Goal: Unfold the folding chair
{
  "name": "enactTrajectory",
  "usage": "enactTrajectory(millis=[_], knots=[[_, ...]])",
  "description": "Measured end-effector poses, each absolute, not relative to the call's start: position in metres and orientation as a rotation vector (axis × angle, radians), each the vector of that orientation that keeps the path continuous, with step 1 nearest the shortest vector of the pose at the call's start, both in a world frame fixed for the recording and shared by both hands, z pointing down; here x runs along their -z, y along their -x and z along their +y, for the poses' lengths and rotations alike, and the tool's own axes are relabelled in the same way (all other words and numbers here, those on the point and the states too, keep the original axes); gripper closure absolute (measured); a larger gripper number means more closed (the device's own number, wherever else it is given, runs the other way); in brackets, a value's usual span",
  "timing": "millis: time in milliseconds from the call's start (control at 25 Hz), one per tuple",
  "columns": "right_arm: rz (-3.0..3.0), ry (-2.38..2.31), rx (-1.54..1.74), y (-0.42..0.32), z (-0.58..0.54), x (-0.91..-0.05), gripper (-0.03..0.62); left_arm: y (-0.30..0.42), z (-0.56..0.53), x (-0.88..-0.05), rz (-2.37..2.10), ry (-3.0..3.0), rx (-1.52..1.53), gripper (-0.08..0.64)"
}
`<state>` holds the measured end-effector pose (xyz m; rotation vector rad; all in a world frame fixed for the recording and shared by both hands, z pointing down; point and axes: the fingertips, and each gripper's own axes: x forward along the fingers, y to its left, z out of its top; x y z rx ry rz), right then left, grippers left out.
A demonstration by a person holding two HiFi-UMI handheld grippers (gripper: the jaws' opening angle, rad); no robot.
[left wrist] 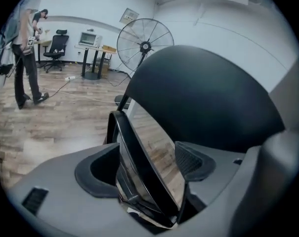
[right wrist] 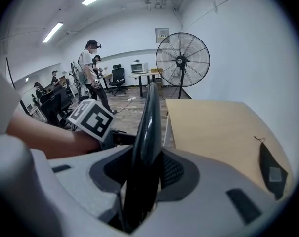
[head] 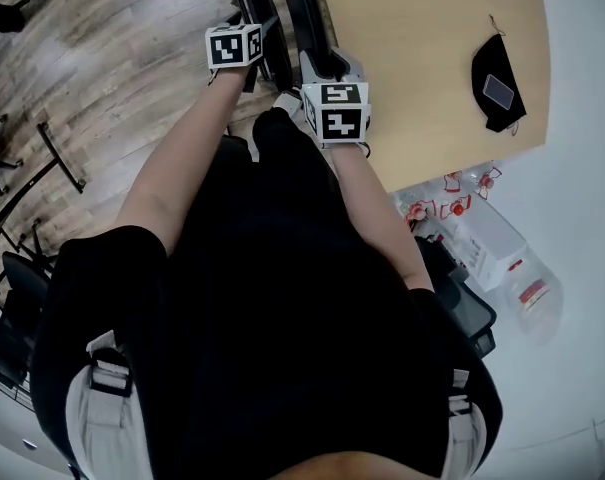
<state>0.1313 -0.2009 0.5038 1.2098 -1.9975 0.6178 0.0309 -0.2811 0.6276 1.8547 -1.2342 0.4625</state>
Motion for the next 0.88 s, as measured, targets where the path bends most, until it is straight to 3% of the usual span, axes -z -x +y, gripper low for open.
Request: enactTrajectory(millis=[720,880], knots=[[-2.031,-1.098,-0.622,-0.125,-0.196,-0.506,0.460,-0.061,-0.285,-0.736,-1.406,-1.492,-0.554,0.224],[-2.037,-1.086,-0.615,-0.120,-0.193,-0.505,0.460,-0.055,-0.281,-0.740,-1.444,-1.462,-0.567,0.342]])
